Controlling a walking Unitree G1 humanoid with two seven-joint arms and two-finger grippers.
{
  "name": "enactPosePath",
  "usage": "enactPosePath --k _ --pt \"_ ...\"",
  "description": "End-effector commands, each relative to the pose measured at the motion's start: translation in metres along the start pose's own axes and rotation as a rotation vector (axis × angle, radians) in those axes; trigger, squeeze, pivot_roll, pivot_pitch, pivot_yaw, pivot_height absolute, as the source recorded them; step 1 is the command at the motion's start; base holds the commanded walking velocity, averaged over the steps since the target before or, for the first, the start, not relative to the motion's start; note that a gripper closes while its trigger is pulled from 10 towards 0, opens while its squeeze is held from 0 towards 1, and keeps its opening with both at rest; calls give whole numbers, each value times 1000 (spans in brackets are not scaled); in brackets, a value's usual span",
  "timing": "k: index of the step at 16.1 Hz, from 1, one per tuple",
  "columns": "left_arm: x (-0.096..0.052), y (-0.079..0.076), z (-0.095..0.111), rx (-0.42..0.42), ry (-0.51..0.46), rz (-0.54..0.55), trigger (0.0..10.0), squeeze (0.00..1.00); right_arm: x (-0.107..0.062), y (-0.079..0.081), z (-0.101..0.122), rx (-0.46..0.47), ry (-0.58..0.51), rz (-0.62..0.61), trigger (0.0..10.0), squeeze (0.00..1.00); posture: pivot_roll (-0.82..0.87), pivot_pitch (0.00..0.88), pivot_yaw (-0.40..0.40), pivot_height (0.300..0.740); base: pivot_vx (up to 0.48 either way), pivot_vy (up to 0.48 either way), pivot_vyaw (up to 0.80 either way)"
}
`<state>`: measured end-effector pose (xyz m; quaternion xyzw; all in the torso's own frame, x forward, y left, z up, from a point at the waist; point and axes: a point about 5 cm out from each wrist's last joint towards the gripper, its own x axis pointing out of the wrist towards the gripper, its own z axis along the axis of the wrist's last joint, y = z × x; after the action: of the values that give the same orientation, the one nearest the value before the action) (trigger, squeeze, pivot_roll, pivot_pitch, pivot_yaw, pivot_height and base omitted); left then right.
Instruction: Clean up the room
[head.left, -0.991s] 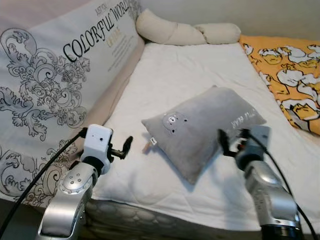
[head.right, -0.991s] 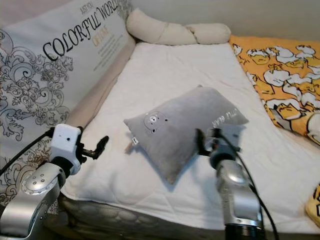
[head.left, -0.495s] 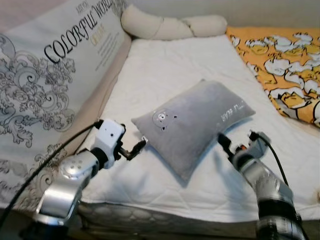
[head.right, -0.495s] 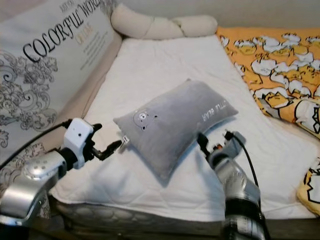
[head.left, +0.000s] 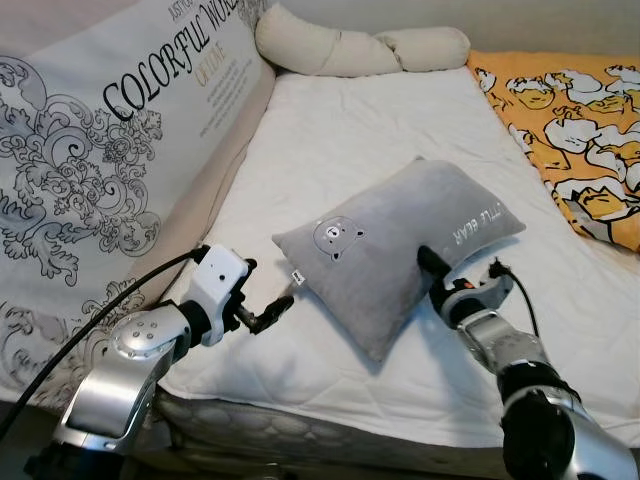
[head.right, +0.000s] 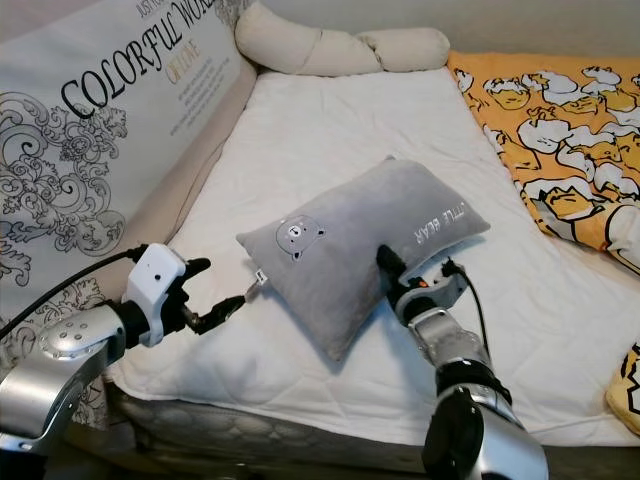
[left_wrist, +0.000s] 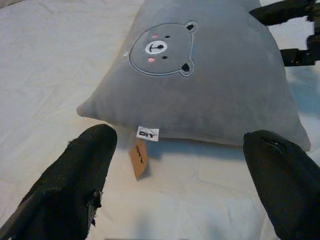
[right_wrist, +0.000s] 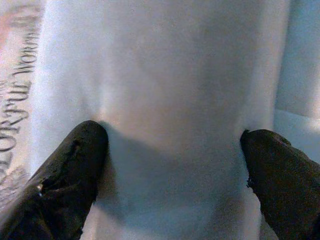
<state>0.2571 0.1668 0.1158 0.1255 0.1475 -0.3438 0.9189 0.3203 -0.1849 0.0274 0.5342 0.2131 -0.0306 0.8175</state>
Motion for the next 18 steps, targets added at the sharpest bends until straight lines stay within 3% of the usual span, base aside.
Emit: enactPosePath --k 1,3,5,6,8,9,10,12,14,18 --pt "-3 1 3 14 2 -6 10000 0 2 -3 -3 -13 -10 -72 10000 1000 92 0 61 740 0 0 0" --pt "-6 2 3 13 4 7 10000 0 1 -10 -3 7 -37 -162 10000 1000 103 0 60 740 0 0 0" --pt "-6 2 3 14 4 7 10000 0 2 -9 -4 0 -27 -166 10000 1000 105 0 62 740 0 0 0" --pt "-6 3 4 16 4 7 10000 0 4 -5 -5 -15 -20 -165 10000 0 112 0 72 740 0 0 0" --pt "-6 6 7 33 10 6 10000 0 11 10 -5 42 -49 -123 10000 0 120 0 82 740 0 0 0" --pt "-6 8 9 39 9 11 10000 0 14 18 -3 95 -71 -81 2941 0 120 0 83 740 0 0 0" --pt "-6 10 10 40 5 17 10000 0 16 24 -3 95 -77 -46 0 0 115 0 87 740 0 0 0" --pt "-4 12 11 43 3 20 10000 0 18 34 -7 58 -56 27 0 0 103 0 94 740 0 0 0" --pt "1 11 14 46 -5 10 10000 0 18 33 -6 82 -71 24 0 0 95 0 98 740 0 0 0" --pt "5 12 16 50 -10 -2 10000 0 18 32 -6 32 -59 -3 0 0 85 0 107 740 0 0 0"
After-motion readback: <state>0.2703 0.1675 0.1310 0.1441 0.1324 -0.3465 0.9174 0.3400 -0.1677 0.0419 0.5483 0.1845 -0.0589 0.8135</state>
